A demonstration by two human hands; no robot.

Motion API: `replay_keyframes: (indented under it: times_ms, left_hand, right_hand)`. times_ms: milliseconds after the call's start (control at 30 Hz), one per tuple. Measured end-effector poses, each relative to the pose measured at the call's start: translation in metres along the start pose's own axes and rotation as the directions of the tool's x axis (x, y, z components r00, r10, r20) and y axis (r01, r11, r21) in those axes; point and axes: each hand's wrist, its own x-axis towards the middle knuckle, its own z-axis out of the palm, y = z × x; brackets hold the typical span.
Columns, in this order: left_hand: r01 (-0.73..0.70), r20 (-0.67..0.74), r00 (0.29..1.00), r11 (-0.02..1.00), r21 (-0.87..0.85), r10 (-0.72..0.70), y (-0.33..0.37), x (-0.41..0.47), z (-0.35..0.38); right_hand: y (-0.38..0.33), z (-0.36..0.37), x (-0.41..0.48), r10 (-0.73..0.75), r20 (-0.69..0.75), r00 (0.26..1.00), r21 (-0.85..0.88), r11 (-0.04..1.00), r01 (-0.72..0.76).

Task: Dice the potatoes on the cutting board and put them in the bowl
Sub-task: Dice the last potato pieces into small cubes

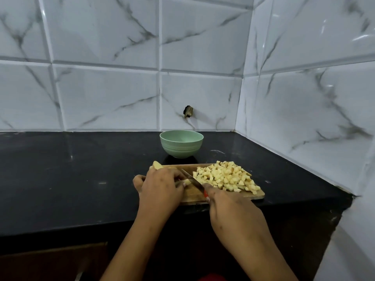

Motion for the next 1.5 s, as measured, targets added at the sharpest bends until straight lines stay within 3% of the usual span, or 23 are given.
replay_keyframes:
  times_ms: [233, 500, 1167, 1500]
  left_hand:
    - [-0.013, -0.027, 1.000, 1.000, 0.000, 0.013, 0.001, 0.001, 0.003]
    - [0.019, -0.056, 0.998, 0.999, -0.028, -0.021, 0.000, 0.001, 0.008]
    - [0.142, 0.021, 0.990, 0.989, -0.040, -0.142, 0.002, -0.006, -0.003]
    - [0.151, 0.005, 0.988, 0.981, -0.126, -0.152, 0.001, -0.009, -0.004]
  right_hand:
    - [0.000, -0.002, 0.004, 0.008, 0.088, 0.996, -0.032, 0.999, -0.005]
    - [-0.011, 0.004, 0.010, -0.024, 0.093, 0.995, -0.141, 0.989, 0.037]
    - [-0.014, -0.004, -0.001, -0.075, 0.020, 0.997, -0.054, 0.996, 0.076]
    - [-0.022, -0.004, 0.005, -0.065, 0.084, 0.994, -0.090, 0.993, 0.073]
